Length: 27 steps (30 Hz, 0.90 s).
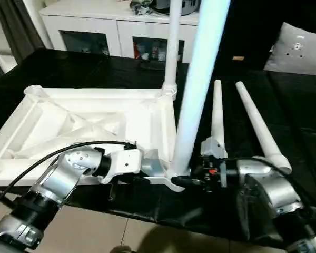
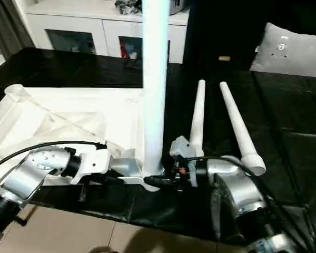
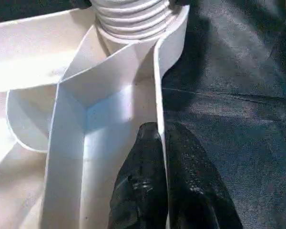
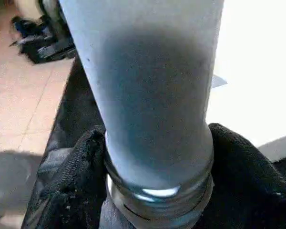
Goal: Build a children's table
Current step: Rotate leg to tighten
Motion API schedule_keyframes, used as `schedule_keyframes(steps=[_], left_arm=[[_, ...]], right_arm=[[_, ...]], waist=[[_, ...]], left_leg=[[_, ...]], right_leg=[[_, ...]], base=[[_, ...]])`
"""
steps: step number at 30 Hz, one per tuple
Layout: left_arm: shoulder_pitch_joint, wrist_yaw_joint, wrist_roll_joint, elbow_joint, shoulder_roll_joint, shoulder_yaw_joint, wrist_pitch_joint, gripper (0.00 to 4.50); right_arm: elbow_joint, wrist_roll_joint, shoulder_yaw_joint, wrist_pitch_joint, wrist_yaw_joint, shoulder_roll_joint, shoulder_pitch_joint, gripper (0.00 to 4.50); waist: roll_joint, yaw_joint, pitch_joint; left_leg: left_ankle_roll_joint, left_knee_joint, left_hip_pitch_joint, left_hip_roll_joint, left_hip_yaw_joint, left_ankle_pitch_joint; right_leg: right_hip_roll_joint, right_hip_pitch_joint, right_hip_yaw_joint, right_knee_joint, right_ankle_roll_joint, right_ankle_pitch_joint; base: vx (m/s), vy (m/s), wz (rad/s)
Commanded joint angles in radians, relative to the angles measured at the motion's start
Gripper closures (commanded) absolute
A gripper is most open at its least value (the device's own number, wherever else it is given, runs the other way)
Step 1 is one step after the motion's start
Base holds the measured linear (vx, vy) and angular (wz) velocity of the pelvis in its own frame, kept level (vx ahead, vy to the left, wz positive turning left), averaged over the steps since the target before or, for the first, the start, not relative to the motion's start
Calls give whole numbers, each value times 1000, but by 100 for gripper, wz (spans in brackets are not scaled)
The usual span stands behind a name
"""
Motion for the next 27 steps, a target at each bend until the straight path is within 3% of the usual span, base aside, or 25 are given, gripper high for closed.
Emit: schedule_keyframes(steps=[1,3,6,7,9,11,12,16,17,21,25,27], left_arm=[[22,42,-15,-69,-48,-20,81,450],[25,90,-6,-89,-75,-13,129,450],[25,218,20,-120,-158,4,232,450],[23,249,22,-126,-182,9,258,450],[20,284,27,-132,-209,14,289,450],[18,310,35,-137,-232,16,313,450],[14,344,43,-144,-263,16,346,450],[0,405,85,-132,-306,3,366,450],[-1,404,89,-128,-301,3,362,450],[-1,410,107,-129,-282,2,370,450],[1,408,118,-122,-256,4,354,450],[1,374,121,-96,-218,12,308,450]], right_arm=[[22,-28,2,32,-160,91,-5,176],[53,-44,-16,41,-258,144,-17,176],[142,-70,-57,59,-455,250,-62,176],[163,-77,-63,60,-493,267,-74,176],[188,-84,-73,63,-535,287,-88,176],[202,-83,-83,66,-564,303,-97,176],[216,-100,-84,55,-591,316,-106,120],[218,-113,-93,39,-600,325,-106,90],[215,-111,-97,34,-599,324,-103,78],[220,-111,-108,20,-607,319,-103,33],[214,-109,-112,-9,-588,299,-94,3],[173,-82,-128,-51,-514,253,-64,3]], waist=[[3,-9,-54],[0,-27,-51],[14,-57,-47],[10,-69,-43],[9,-85,-40],[7,-91,-40],[3,-91,-42],[2,-86,-46],[3,-76,-47],[4,-66,-51],[4,-60,-49],[9,-49,-51]], left_leg=[[36,-71,-2,37,-1,-195],[13,-74,1,34,-3,-233],[-1,-77,5,32,-11,-300],[-4,-76,5,29,-15,-339],[4,-67,22,20,-11,-373],[19,-66,26,17,-12,-388],[18,-66,23,19,-12,-380],[32,-67,22,22,-10,-339],[38,-71,18,25,-9,-318],[38,-77,8,33,-10,-270],[37,-76,8,29,-6,-273],[40,-76,8,30,-6,-254]], right_leg=[[-91,55,57,-79,-89,-415],[-90,54,52,-87,-72,-476],[-88,52,44,-98,-52,-529],[-86,54,33,-106,-45,-555],[-88,44,30,-120,-38,-593],[-87,43,27,-127,-19,-619],[-87,45,28,-123,-21,-609],[-87,44,35,-119,-34,-568],[-88,45,42,-110,-51,-527],[-89,54,52,-91,-90,-410],[-91,54,51,-96,-79,-454],[-91,53,54,-97,-66,-456]], base=[[0,0,0],[0,0,0],[0,0,0],[0,0,0],[0,0,0],[0,0,0],[0,0,0],[0,0,0],[0,0,0],[0,0,0],[0,0,0],[0,0,0]])
